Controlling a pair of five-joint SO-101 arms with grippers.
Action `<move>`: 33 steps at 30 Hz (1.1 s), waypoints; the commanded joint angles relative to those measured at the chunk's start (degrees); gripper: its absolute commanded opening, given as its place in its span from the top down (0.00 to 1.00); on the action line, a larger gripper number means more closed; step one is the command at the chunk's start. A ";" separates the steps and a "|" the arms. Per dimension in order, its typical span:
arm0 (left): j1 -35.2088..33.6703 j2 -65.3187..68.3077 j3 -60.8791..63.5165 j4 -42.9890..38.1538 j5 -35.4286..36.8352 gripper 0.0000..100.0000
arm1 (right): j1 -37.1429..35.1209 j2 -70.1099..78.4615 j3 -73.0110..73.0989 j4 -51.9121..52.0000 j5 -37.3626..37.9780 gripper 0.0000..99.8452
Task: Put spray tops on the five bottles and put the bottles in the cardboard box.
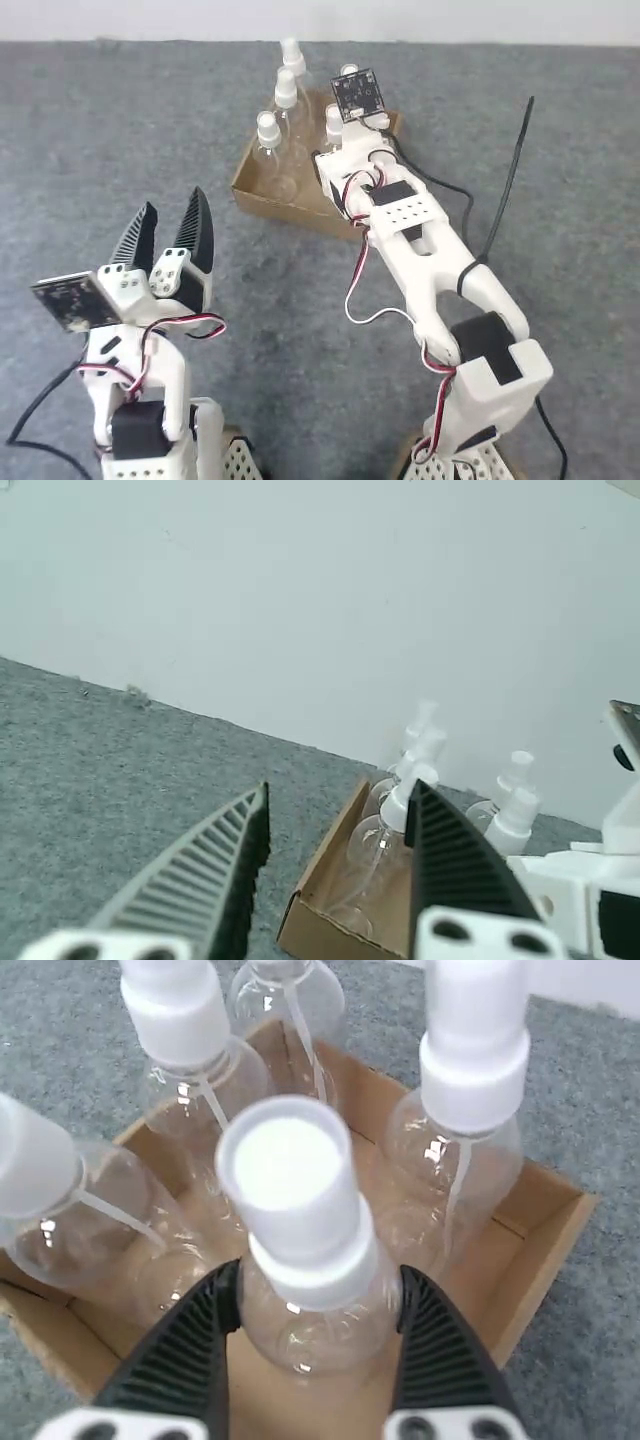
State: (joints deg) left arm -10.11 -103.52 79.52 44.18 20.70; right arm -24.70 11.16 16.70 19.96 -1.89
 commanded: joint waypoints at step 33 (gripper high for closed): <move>-0.09 -0.88 -0.57 -1.58 0.62 0.79 | -0.22 -0.48 -4.04 5.76 -0.53 0.77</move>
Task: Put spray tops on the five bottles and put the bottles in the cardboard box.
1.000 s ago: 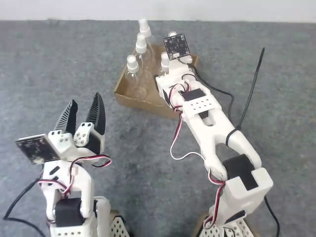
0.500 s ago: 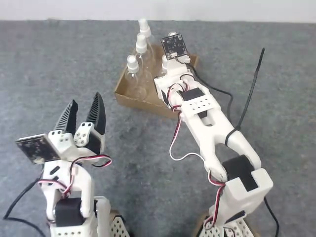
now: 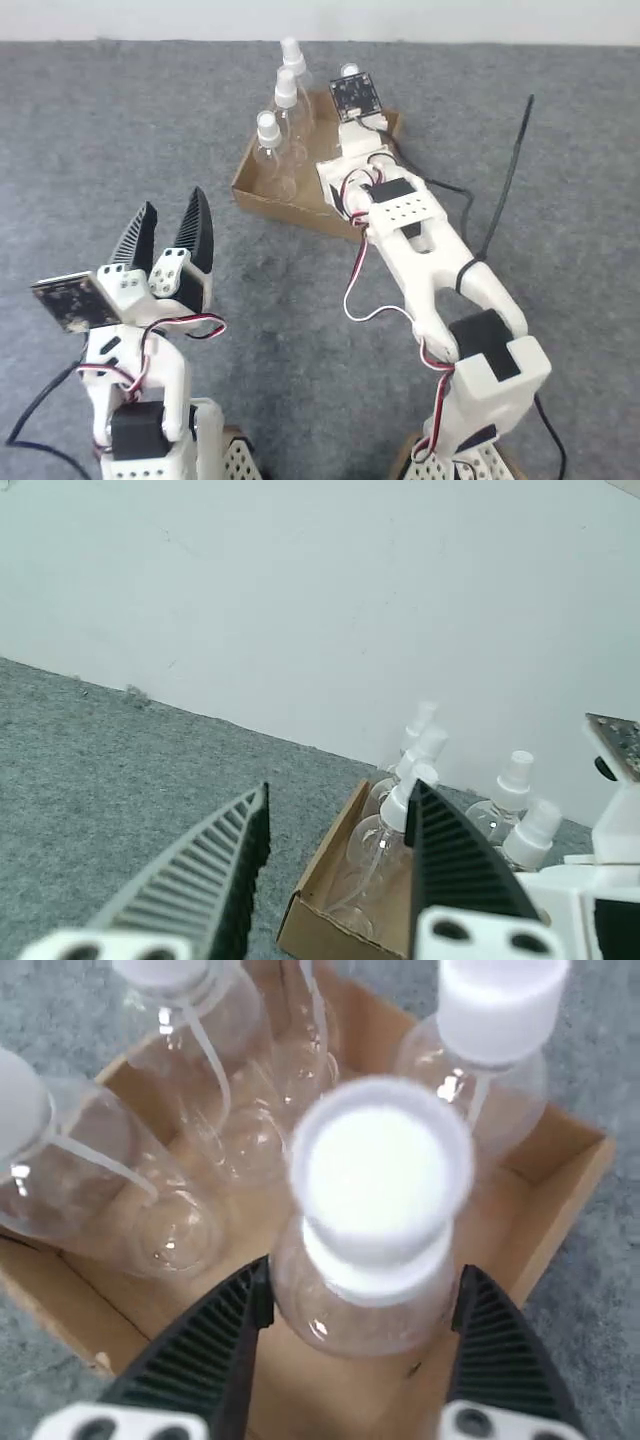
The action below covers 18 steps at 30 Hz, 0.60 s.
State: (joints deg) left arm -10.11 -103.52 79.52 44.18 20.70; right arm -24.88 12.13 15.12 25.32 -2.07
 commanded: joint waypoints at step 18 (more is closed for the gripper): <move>-0.09 -0.88 -0.57 -1.67 0.62 0.79 | -1.80 -1.63 -6.95 10.59 -0.70 0.60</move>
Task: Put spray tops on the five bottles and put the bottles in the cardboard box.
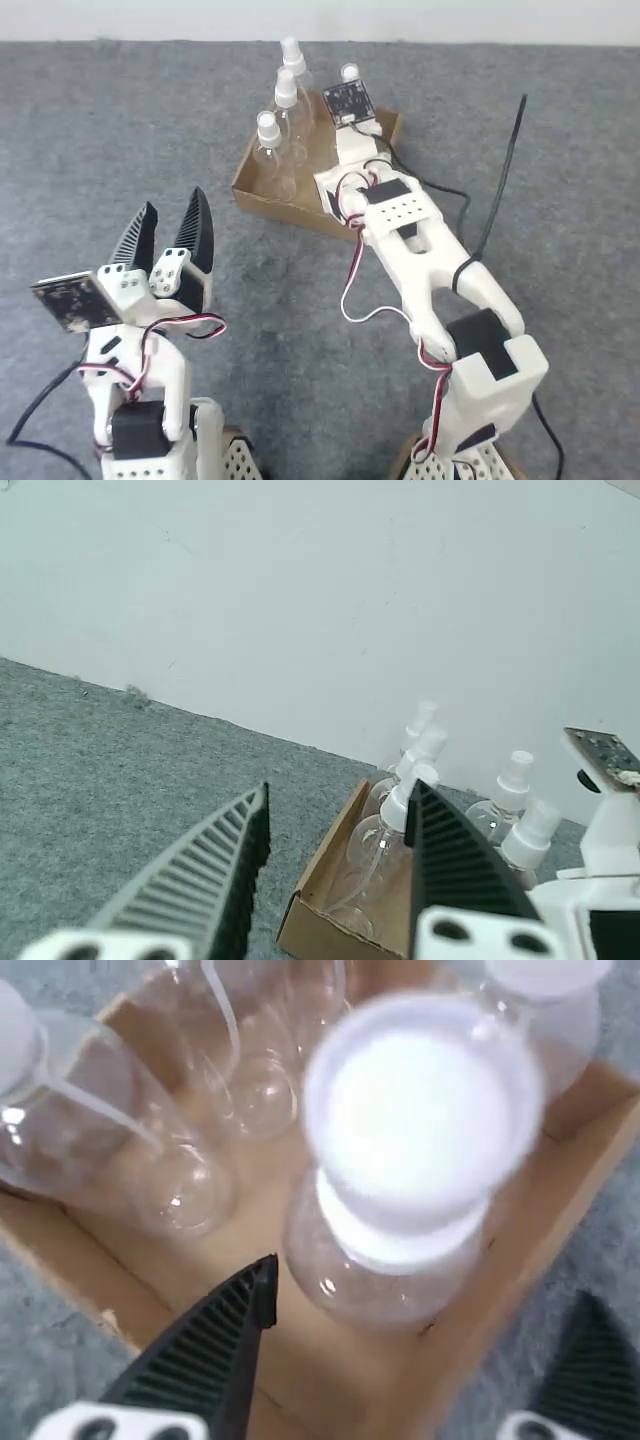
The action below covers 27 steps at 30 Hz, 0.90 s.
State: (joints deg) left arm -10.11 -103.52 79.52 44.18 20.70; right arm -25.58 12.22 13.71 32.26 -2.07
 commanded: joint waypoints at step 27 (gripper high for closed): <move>-0.09 -0.79 -0.57 -1.76 0.53 0.79 | -0.75 -14.37 -6.33 25.27 -0.53 0.60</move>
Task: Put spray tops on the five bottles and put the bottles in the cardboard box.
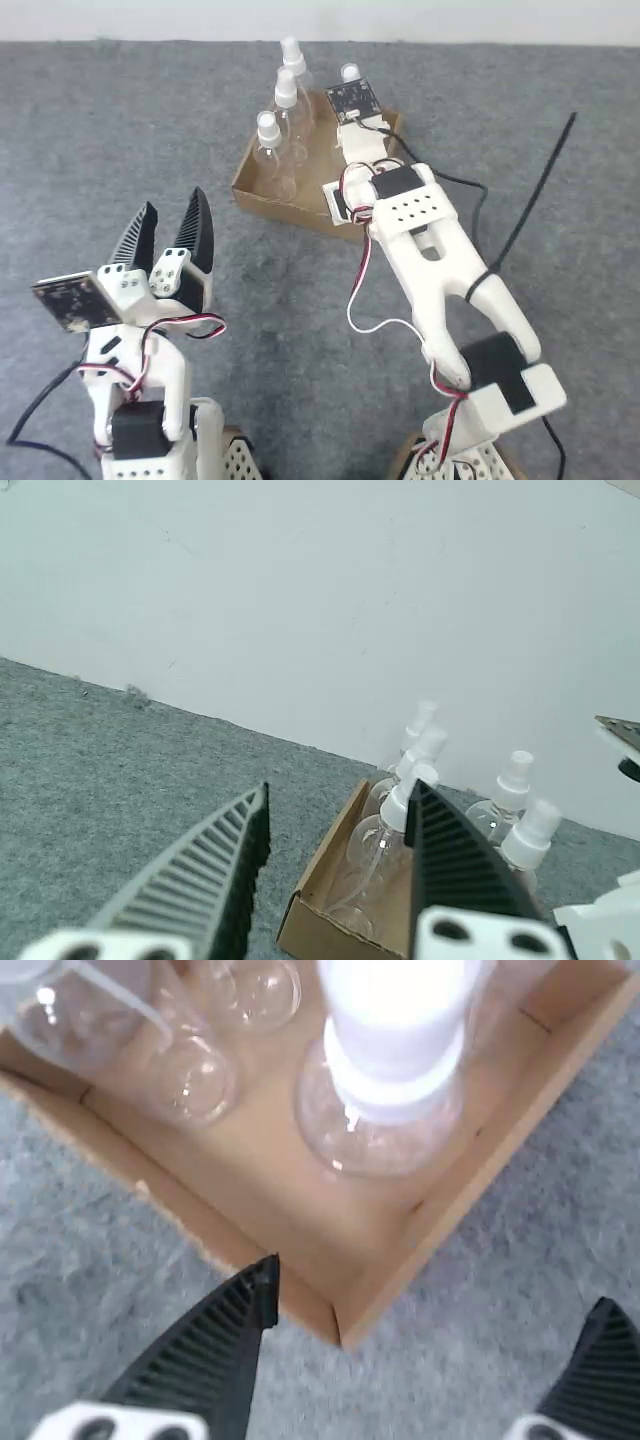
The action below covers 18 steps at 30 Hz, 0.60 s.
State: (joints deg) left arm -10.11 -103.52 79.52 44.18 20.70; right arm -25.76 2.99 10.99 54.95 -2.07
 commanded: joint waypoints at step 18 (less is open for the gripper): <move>-0.09 -0.79 -0.57 -1.76 0.44 0.79 | -0.48 -6.55 -3.60 4.09 -0.44 0.85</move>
State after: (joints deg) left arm -10.11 -103.52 79.52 44.18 20.70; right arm -25.85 1.14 10.99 58.81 -2.07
